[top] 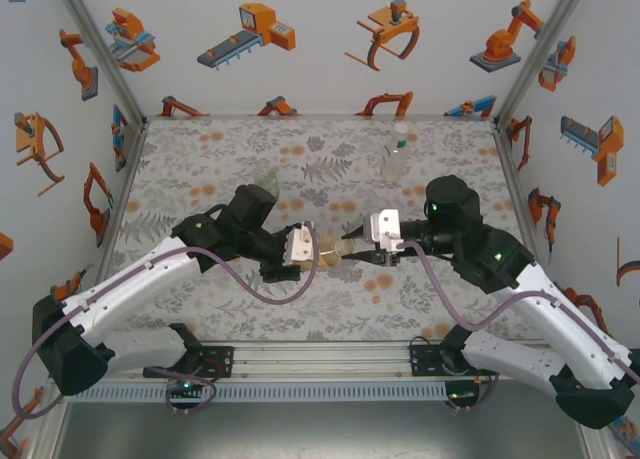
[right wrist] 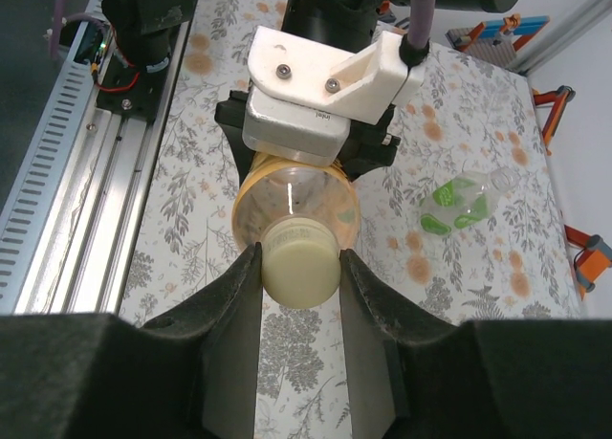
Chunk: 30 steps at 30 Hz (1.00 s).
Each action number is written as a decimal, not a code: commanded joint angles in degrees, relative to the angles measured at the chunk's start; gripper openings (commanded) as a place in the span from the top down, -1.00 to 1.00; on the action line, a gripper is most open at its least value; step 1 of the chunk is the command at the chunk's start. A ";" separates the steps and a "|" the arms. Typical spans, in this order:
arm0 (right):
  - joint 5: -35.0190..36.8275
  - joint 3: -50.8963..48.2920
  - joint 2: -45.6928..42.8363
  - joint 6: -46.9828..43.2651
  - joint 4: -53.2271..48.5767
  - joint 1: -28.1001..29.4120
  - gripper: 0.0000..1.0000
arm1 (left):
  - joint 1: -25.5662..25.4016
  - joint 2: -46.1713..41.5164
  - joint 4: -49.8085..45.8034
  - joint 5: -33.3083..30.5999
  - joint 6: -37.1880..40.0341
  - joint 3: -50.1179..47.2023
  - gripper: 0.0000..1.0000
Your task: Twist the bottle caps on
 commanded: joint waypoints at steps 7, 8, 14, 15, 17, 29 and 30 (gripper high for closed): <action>7.75 -5.72 0.32 18.87 15.11 0.14 1.00 | -0.17 -1.04 0.43 -5.50 -1.12 1.99 1.00; 9.20 -6.59 0.27 22.38 16.96 0.08 1.00 | -0.18 -0.95 0.73 -6.82 -1.55 1.83 1.00; 20.51 -13.42 0.82 47.89 29.65 0.14 1.00 | -0.05 0.38 2.46 -14.29 -3.88 2.06 1.00; 22.76 -14.29 0.88 51.82 30.44 0.14 1.00 | -0.05 0.71 2.62 -15.13 -4.22 2.08 1.00; 28.81 -16.25 0.78 61.05 31.44 0.08 1.00 | -0.05 1.11 3.18 -16.82 -4.91 1.95 1.00; 41.53 -22.13 -0.74 106.09 22.98 0.12 1.00 | -0.06 2.82 6.53 -25.36 -7.24 1.02 1.00; 41.28 -21.54 -0.55 106.36 21.86 0.10 1.00 | -0.05 2.93 6.55 -25.95 -7.33 1.02 1.00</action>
